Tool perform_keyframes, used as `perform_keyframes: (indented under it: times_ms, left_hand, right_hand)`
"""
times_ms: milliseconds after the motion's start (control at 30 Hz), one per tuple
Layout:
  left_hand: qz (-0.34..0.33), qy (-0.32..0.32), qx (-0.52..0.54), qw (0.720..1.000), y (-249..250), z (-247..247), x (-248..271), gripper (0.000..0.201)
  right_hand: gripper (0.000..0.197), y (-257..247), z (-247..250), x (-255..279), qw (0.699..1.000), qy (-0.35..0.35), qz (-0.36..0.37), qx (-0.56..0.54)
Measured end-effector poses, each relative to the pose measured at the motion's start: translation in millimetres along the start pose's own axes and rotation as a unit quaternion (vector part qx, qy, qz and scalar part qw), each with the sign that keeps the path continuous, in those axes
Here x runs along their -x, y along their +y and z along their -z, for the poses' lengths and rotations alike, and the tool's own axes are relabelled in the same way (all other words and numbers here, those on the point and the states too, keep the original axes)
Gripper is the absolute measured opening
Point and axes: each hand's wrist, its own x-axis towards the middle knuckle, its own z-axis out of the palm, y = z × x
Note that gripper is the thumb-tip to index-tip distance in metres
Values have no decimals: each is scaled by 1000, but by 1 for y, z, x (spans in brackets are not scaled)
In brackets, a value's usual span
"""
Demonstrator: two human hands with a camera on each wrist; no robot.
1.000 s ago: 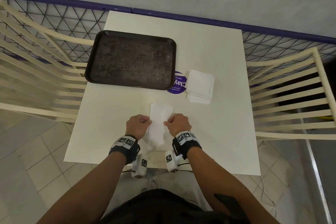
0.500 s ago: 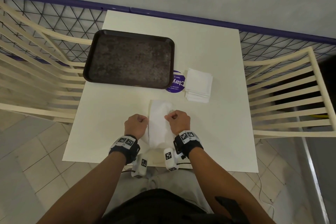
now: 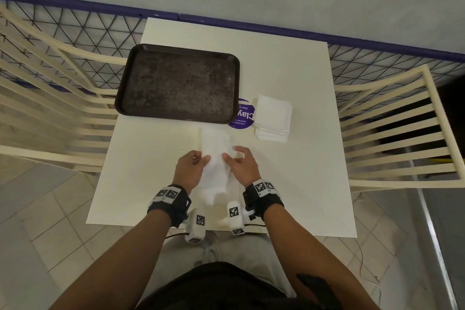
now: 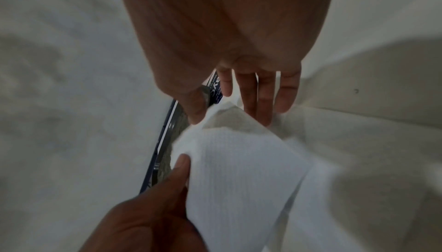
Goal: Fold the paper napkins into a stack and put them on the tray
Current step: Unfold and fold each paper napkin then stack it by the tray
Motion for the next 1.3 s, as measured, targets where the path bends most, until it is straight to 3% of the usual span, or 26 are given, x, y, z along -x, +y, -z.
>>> perform_keyframes:
  times_ms: [67,133,300,467,733,833,967,1133,1300]
  left_hand:
    - [0,-4,31,1000,1,2,-1,10]
    - [3,-3,51,999,0,5,-2,19]
    - [-34,1,82,996,5,11,3,49]
    - [-84,5,6,996,7,15,2,22]
    - [-124,45,-73,989,9,15,4,5]
    - [-163,62,-132,976,7,12,2,2]
    - [-218,41,-170,960,8,8,1,2]
    - [-168,43,-110,979,14,11,2,8]
    - [-141,46,-96,984,17,14,4,12]
  right_hand:
    - [69,1,-1,0,997,-40,6,-64]
    - [71,1,3,1,990,-65,29,-120]
    - [43,1,8,-1,990,-36,122,-60]
    - [22,0,9,0,991,-10,130,2]
    - [9,-3,7,4,984,17,171,57]
    - [15,-8,3,2,972,55,158,166]
    - [25,-25,-4,6,946,37,203,251]
    - [26,-35,2,1,960,23,160,230]
    - [16,-27,8,-3,985,32,133,107]
